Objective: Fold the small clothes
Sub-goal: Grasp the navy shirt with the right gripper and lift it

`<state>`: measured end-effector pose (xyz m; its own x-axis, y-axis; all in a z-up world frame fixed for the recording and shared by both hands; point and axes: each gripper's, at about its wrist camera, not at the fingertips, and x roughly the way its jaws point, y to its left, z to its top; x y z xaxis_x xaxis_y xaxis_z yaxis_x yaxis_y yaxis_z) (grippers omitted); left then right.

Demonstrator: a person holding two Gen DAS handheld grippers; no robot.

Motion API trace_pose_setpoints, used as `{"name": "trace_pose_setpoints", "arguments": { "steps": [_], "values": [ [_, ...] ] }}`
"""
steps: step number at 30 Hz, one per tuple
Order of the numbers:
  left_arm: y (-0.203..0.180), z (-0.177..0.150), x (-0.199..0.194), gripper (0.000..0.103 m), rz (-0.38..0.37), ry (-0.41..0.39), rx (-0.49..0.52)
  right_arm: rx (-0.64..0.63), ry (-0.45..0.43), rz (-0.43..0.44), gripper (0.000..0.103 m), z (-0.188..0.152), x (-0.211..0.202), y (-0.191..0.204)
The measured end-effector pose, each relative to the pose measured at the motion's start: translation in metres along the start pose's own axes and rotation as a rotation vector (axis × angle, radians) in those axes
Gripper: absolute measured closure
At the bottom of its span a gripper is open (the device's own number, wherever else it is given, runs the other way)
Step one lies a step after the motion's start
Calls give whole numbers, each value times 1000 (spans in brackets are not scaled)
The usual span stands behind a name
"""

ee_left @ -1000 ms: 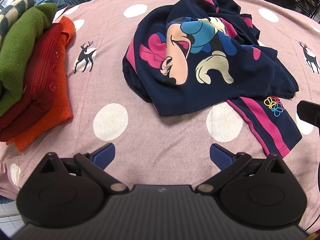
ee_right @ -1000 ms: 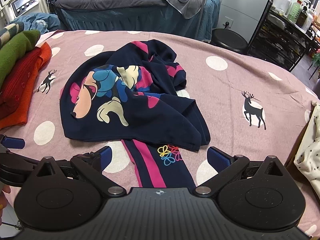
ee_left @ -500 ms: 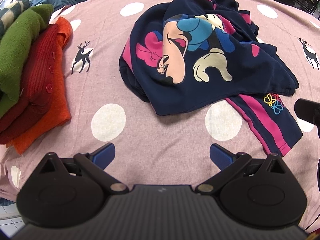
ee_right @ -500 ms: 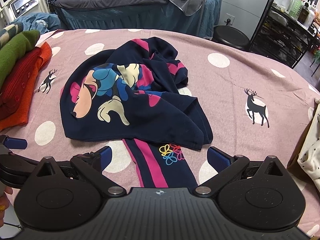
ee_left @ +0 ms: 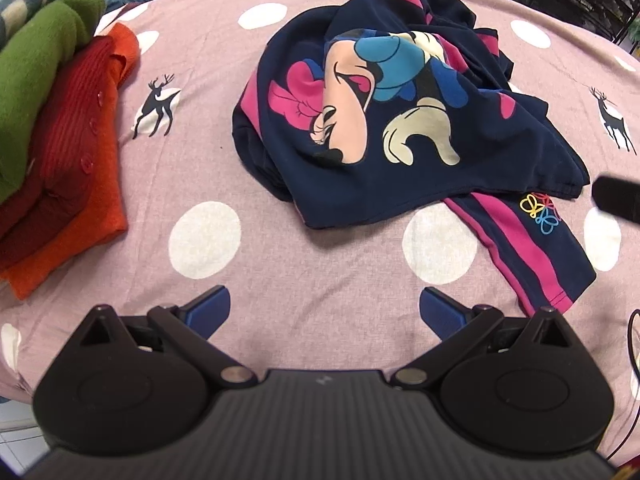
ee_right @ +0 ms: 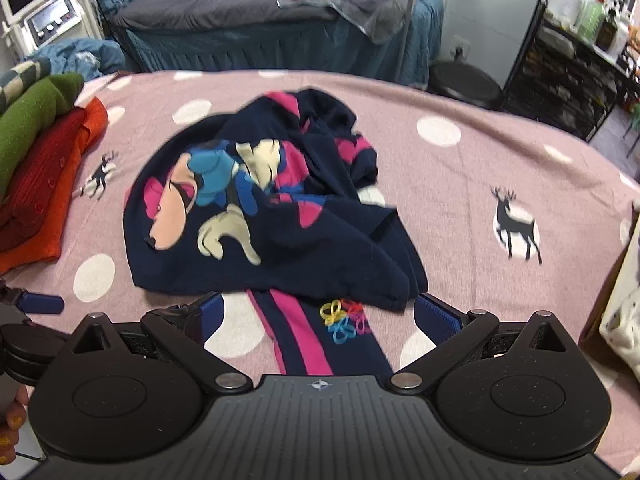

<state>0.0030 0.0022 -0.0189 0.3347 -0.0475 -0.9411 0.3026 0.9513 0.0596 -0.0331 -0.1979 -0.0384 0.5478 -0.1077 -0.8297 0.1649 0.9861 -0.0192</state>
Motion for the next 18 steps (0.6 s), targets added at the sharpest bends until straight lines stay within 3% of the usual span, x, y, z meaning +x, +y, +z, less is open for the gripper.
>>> {"name": "trace_pose_setpoints", "arguments": {
  "steps": [4,9,13,15,18],
  "values": [
    [17,-4,3,0,-5,-8,-64,-85,-77,51,0,4,3,5],
    [57,-8,4,0,53,-28,-201,-243,-116,158,0,22,32,35],
    [85,-21,-4,0,138,-70,-230,-315,-101,291,0,35,62,79],
    [98,-30,-3,0,171,-34,-250,-356,-62,357,0,36,77,105],
    [115,-48,-2,0,205,25,-309,-461,-23,374,0,30,95,145]
  ]
}}
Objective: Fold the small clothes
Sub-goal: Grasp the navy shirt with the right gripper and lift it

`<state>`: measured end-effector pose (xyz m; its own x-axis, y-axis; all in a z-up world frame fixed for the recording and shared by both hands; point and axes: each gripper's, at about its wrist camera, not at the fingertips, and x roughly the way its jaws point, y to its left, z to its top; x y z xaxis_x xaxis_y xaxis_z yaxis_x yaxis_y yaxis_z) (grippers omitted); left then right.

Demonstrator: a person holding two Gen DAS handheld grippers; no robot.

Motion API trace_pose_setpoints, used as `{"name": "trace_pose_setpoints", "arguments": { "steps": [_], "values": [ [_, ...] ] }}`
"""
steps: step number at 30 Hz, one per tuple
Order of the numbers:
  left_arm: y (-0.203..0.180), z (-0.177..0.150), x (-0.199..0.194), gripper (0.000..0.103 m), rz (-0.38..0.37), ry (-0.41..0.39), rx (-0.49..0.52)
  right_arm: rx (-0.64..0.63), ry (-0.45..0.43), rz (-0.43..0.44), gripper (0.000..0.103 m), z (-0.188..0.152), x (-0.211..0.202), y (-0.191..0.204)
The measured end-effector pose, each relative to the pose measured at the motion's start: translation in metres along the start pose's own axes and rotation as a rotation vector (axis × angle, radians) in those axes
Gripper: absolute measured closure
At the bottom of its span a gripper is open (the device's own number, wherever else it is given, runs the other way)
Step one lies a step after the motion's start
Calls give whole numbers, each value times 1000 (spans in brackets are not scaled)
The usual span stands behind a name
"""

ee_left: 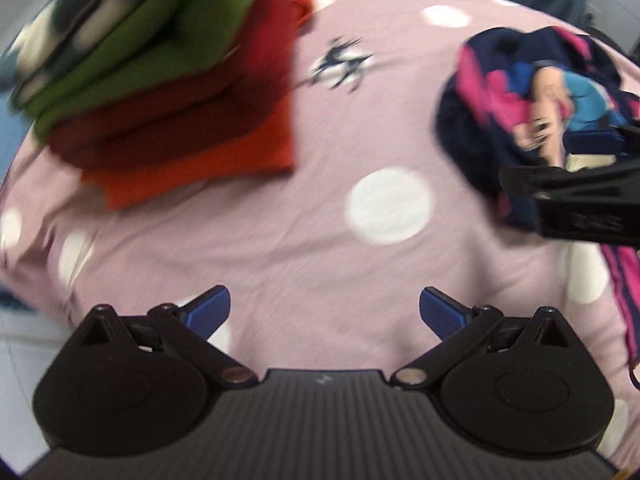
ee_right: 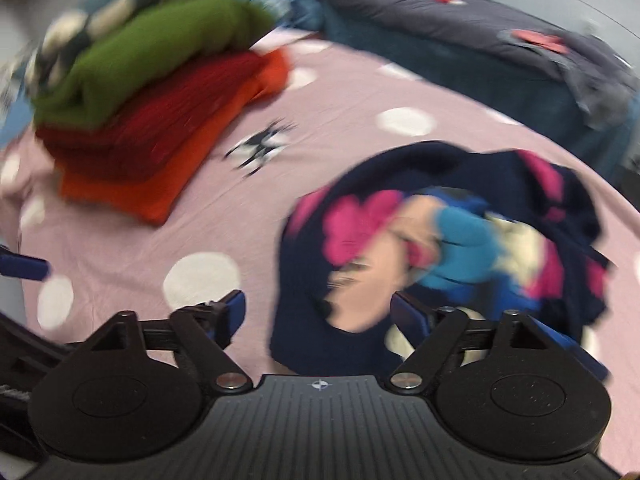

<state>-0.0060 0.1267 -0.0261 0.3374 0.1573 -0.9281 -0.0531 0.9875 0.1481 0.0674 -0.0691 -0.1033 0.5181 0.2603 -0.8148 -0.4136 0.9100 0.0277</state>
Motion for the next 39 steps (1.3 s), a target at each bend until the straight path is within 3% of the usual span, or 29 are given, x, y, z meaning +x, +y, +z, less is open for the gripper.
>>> {"name": "trace_pose_setpoints", "arguments": {
  "steps": [3,4,5,6,9,13,17,20,24,25,26,27,29,31,33,35,36,39],
  "values": [
    [10,-10,4,0,24,46,-17,-127,44,-74,3,0,29,21],
    [9,-12,5,0,31,64,-12,-164,64,-106,18,-1,37,24],
    [8,-13,5,0,35,73,-3,-187,84,-133,76,-3,41,22],
    [4,-13,4,0,34,74,10,-175,90,-136,90,-3,38,15],
    [-13,-5,3,0,4,59,54,39,-34,-26,90,0,-7,-30],
    [-51,12,-3,0,-65,15,136,251,-168,-84,92,-13,-89,-90],
    [-92,27,-15,0,-165,-40,226,479,-266,-241,93,-56,-176,-157],
    [-122,32,-23,0,-242,-65,295,589,-234,-415,93,-104,-222,-190],
    [-152,28,-30,0,-297,-80,379,744,-158,-573,100,-165,-254,-215],
    [-158,26,-31,0,-305,-80,401,778,-142,-618,99,-175,-256,-215],
    [-164,23,-32,0,-314,-79,425,810,-123,-654,89,-186,-260,-216],
    [-168,20,-32,0,-322,-77,449,839,-103,-682,71,-192,-259,-216],
    [-176,14,-32,0,-318,-74,483,849,-126,-699,65,-196,-260,-208],
    [-180,12,-29,0,-318,-64,503,784,-161,-641,54,-185,-252,-198],
    [-181,12,-28,0,-319,-52,507,688,-162,-564,27,-166,-236,-186],
    [-178,13,-28,0,-317,-48,503,610,-180,-524,17,-147,-216,-179],
    [-176,12,-30,0,-315,-47,500,582,-175,-507,2,-136,-204,-180],
    [-167,11,-30,0,-294,-30,492,493,-139,-461,0,-109,-169,-181]
  ]
}}
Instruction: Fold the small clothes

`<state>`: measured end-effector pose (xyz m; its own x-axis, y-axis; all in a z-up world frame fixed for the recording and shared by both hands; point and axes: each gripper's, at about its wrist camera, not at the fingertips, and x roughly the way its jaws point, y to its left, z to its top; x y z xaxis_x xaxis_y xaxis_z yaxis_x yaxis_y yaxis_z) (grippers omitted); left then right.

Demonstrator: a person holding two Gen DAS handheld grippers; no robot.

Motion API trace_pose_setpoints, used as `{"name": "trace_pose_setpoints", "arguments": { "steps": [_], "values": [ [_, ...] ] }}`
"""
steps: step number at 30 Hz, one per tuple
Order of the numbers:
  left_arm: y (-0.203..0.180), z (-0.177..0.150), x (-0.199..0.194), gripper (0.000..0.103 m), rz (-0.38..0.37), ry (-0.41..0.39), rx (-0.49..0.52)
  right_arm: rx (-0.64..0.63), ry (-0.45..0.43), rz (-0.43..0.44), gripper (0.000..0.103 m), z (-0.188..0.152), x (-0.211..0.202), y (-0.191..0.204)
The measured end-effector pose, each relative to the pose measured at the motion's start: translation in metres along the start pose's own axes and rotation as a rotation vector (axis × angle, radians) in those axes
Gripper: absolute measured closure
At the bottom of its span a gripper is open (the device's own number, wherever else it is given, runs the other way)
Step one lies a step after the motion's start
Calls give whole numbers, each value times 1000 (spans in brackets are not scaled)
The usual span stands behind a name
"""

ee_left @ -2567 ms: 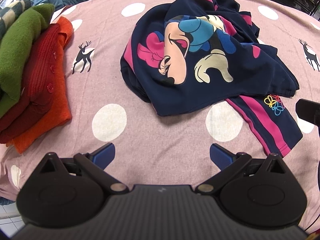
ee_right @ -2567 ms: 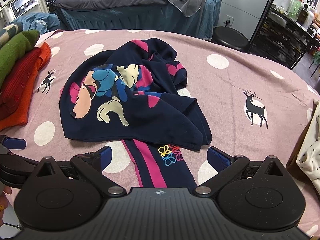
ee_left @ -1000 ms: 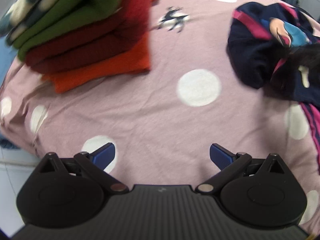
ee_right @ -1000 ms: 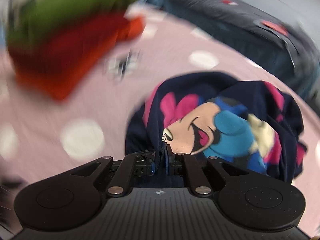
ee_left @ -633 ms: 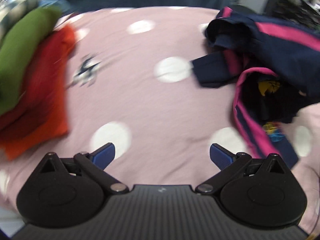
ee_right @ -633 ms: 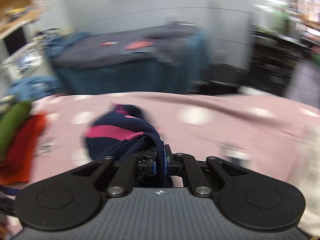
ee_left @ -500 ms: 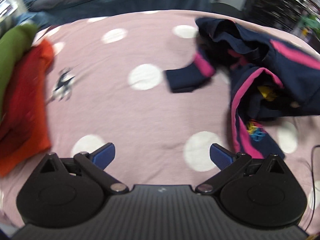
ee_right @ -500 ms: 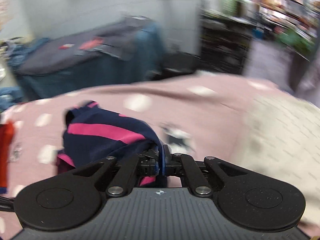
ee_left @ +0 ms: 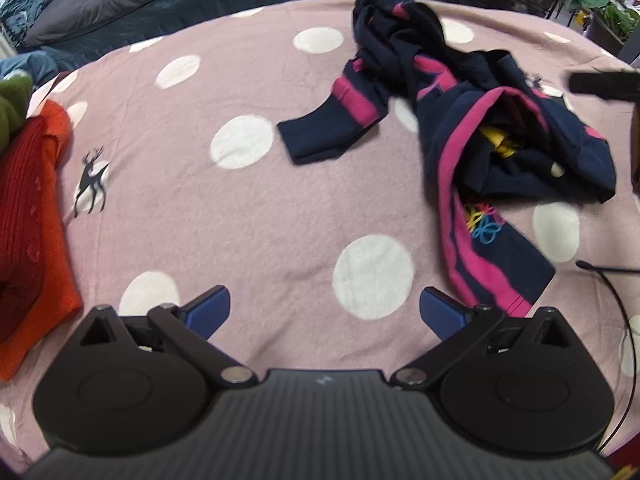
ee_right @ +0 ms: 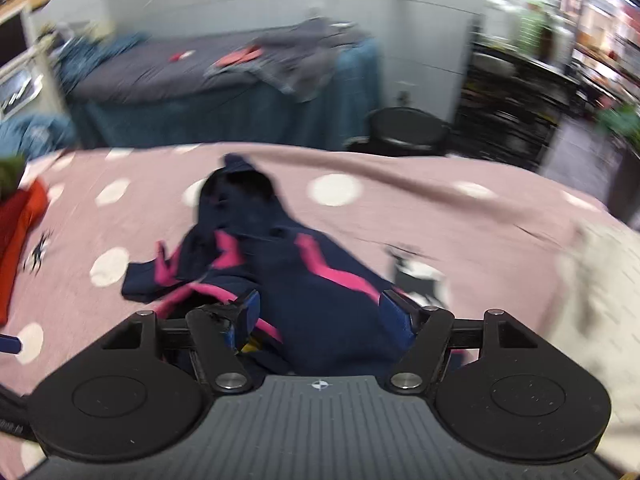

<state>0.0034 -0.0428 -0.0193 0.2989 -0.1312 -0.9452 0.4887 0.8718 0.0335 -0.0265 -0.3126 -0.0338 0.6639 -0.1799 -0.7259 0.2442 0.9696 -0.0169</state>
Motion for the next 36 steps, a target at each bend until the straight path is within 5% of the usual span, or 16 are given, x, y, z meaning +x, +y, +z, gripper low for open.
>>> {"name": "trace_pose_setpoints", "arguments": {
  "steps": [4,6,7,8,9,17,20,23,27,30,34,36],
  "values": [
    [16,-12,0,0,28,28,-37,-83,63,-22,3,13,44,20],
    [24,-18,1,0,38,44,-66,-119,130,-34,17,12,63,23],
    [27,-21,2,0,38,51,-78,-128,161,-31,34,11,69,24],
    [30,-22,3,0,37,56,-88,-126,171,-33,89,9,69,22],
    [31,-23,3,0,39,57,-96,-107,160,-40,98,8,65,17],
    [11,14,-8,0,69,-96,14,62,-66,-201,100,17,-15,-63],
    [-11,40,-14,2,93,-243,192,210,-102,-229,100,15,-52,-103],
    [-44,66,-15,14,101,-366,442,258,-120,-222,100,4,-79,-116],
    [-78,111,-6,34,-19,-381,563,247,-81,-197,100,-18,-91,-108],
    [-98,144,0,36,-129,-394,546,240,-64,-171,100,-33,-94,-99],
    [-134,167,14,36,-197,-479,674,220,-50,-151,100,-46,-97,-95],
    [-149,180,27,36,-237,-440,694,236,-42,-135,100,-50,-97,-100]
  ]
}}
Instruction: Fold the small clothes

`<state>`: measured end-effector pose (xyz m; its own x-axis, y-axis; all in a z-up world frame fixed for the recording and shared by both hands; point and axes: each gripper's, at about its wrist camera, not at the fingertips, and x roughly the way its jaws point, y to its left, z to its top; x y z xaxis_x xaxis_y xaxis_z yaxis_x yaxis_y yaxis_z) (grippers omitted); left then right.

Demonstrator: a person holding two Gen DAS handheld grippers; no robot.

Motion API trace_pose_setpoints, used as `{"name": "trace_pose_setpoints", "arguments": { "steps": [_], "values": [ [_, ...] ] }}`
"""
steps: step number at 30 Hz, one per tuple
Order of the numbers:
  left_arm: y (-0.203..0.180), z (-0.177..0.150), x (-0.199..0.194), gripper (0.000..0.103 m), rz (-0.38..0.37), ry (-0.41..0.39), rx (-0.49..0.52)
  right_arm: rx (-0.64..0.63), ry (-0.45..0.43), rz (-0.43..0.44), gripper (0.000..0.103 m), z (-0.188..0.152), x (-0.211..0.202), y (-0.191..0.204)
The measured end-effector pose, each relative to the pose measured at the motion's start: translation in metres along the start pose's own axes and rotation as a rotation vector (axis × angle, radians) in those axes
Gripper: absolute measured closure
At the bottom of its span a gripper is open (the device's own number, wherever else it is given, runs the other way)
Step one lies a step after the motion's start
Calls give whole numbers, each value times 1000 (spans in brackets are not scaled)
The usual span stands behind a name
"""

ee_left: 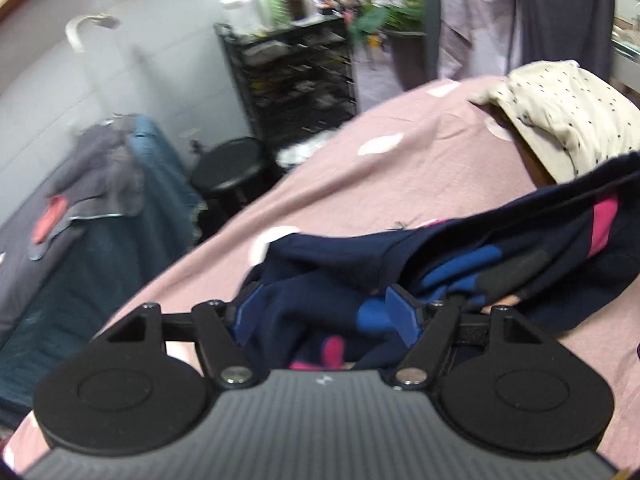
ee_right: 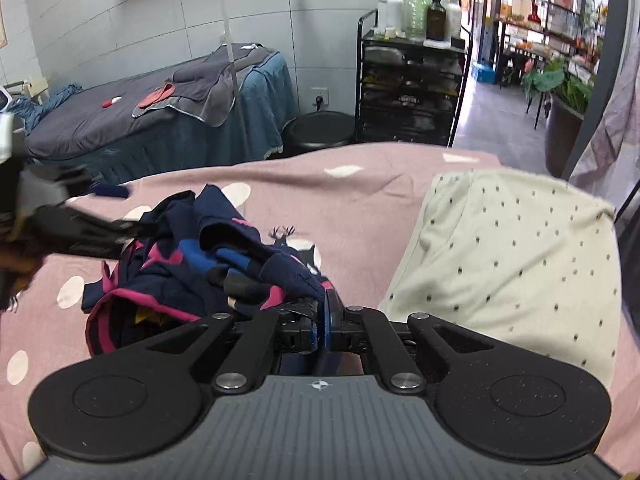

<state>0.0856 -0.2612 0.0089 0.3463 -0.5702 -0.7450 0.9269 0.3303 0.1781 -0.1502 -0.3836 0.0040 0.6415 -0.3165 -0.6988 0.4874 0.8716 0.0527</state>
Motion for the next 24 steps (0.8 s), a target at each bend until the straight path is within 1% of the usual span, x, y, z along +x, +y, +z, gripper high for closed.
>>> {"name": "trace_pose_setpoints", "arguments": {
  "steps": [2,3,4,6,9,12,14,16,17,18,20,21,23,24],
  "values": [
    [7,8,16,36,-74,43,-103,13,1,-2,99,-3,1,-5],
    [9,11,19,37,-84,47,-151,24,-2,-2,99,-5,1,-8],
    [8,11,20,37,-85,40,-171,36,-4,-1,99,-5,1,-11],
    [-2,11,19,37,-69,32,-159,58,-6,2,99,-5,1,-16],
    [-16,14,30,37,-38,64,-174,87,-1,14,99,-4,4,-22],
    [-38,19,45,37,80,114,-109,90,-10,23,99,-3,3,-21],
    [-43,23,56,37,176,122,-146,102,-19,33,99,-3,2,-21],
    [-38,27,63,37,233,118,-225,99,-16,45,99,-3,1,-18],
    [-36,29,67,40,249,112,-261,94,-16,50,99,-4,-1,-16],
    [-31,31,69,47,267,103,-288,89,-16,62,99,-5,-2,-14],
    [-19,35,71,79,297,89,-343,71,-19,99,99,-7,-7,-8],
    [-8,38,69,88,287,71,-397,58,-25,118,99,-8,-9,-4],
    [17,39,59,95,240,15,-548,36,-41,152,100,-7,-15,4],
    [28,40,53,96,231,-7,-611,28,-53,165,100,-5,-18,7]
  ]
}}
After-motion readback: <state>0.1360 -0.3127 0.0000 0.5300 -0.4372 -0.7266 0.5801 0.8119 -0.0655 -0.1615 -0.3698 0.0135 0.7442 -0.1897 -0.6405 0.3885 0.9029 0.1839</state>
